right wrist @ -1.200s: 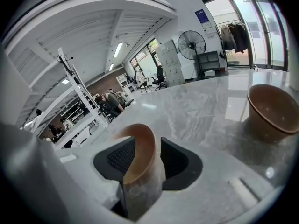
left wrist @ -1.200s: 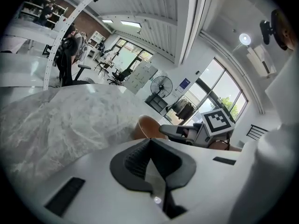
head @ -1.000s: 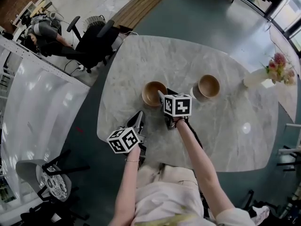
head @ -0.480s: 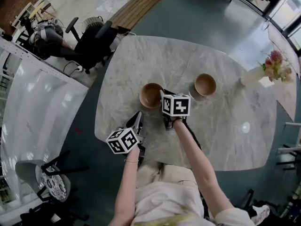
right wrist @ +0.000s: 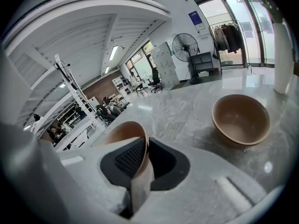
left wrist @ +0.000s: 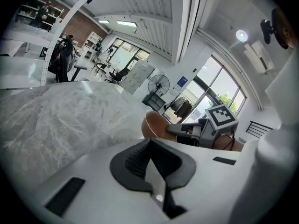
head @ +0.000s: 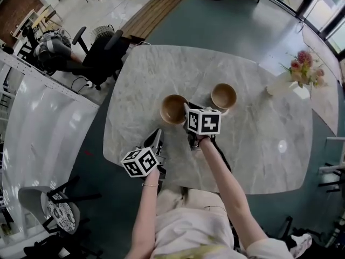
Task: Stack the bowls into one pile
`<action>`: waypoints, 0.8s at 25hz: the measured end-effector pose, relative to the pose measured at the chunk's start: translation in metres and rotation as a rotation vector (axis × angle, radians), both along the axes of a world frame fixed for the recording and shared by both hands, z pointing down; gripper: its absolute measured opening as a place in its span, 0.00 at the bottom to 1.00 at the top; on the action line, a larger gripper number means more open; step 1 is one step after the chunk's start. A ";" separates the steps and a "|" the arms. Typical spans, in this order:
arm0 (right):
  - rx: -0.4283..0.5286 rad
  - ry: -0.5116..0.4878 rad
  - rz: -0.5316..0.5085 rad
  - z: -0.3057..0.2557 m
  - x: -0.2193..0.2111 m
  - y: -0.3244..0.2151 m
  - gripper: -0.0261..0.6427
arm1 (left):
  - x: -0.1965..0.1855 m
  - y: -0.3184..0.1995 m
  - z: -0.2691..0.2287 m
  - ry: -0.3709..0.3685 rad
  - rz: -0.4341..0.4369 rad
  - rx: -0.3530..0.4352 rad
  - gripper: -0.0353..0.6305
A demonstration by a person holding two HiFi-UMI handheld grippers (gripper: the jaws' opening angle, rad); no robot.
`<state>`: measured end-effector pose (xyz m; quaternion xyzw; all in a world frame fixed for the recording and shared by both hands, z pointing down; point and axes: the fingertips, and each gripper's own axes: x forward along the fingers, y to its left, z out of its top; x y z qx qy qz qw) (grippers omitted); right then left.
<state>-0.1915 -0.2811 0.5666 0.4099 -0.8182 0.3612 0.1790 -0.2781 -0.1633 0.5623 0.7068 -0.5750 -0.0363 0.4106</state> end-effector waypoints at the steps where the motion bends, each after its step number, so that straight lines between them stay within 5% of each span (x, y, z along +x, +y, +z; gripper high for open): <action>1: 0.008 0.005 0.008 -0.003 0.006 -0.001 0.09 | 0.004 -0.001 -0.001 -0.005 0.006 0.002 0.05; 20: 0.093 -0.042 0.165 -0.043 0.109 -0.034 0.09 | 0.082 -0.030 -0.020 -0.043 0.140 0.047 0.05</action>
